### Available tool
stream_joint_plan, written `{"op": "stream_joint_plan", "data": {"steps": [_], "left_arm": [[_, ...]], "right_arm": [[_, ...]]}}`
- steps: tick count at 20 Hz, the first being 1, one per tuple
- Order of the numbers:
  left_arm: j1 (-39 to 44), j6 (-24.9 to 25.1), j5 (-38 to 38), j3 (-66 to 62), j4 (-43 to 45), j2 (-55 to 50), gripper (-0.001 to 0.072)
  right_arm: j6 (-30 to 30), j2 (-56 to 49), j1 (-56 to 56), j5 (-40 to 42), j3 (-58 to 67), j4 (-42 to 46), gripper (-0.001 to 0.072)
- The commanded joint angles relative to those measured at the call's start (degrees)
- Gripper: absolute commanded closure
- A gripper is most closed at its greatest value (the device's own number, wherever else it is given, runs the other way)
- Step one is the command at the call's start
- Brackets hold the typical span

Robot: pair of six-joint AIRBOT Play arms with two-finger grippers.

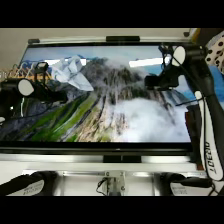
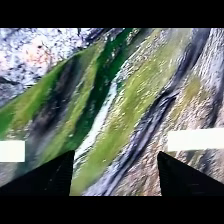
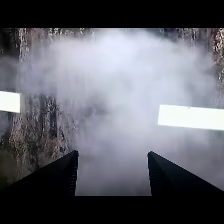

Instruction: Fold the shirts.

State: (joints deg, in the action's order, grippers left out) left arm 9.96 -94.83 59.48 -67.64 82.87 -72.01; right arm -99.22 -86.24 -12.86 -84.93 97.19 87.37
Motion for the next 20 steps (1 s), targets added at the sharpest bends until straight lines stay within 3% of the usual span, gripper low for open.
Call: {"op": "stream_joint_plan", "data": {"steps": [1,4,6,8,9,13,17,20], "left_arm": [[0.17,-5.40,-10.82,-1.14,-4.70,-4.33,0.0090],[0.07,-1.90,-20.72,-9.25,-5.09,-11.85,0.0065],[-0.52,0.28,-22.56,-17.20,-4.42,-17.33,0.0032],[-2.95,-6.10,-18.18,-27.67,-4.39,-25.05,0.0032],[-4.63,-7.58,-14.23,-33.79,-4.39,-29.92,0.0032],[-9.75,-8.22,-2.56,-53.11,-4.48,-46.64,0.0033],[-12.02,-14.16,-6.47,-49.57,-5.99,-50.25,0.0032],[-11.28,-11.10,-13.73,-48.74,-8.09,-51.15,0.0033]], "right_arm": [[0.04,-0.11,-0.04,1.44,0.07,-0.31,0.0160],[0.04,-0.94,-0.04,1.90,0.04,-0.52,0.0160],[0.04,-1.79,-0.04,1.64,-0.04,-0.66,0.0160],[1.49,-2.93,-0.04,0.09,-0.07,-2.93,0.0159],[4.96,-3.48,-0.04,-0.66,-0.07,-5.79,0.0158],[8.57,-4.66,-0.04,-0.07,-0.07,-15.21,0.0159],[10.80,-4.66,-0.22,0.66,-0.07,-16.98,0.0159],[12.52,-4.66,-1.18,0.72,-0.07,-16.90,0.0159]]}}
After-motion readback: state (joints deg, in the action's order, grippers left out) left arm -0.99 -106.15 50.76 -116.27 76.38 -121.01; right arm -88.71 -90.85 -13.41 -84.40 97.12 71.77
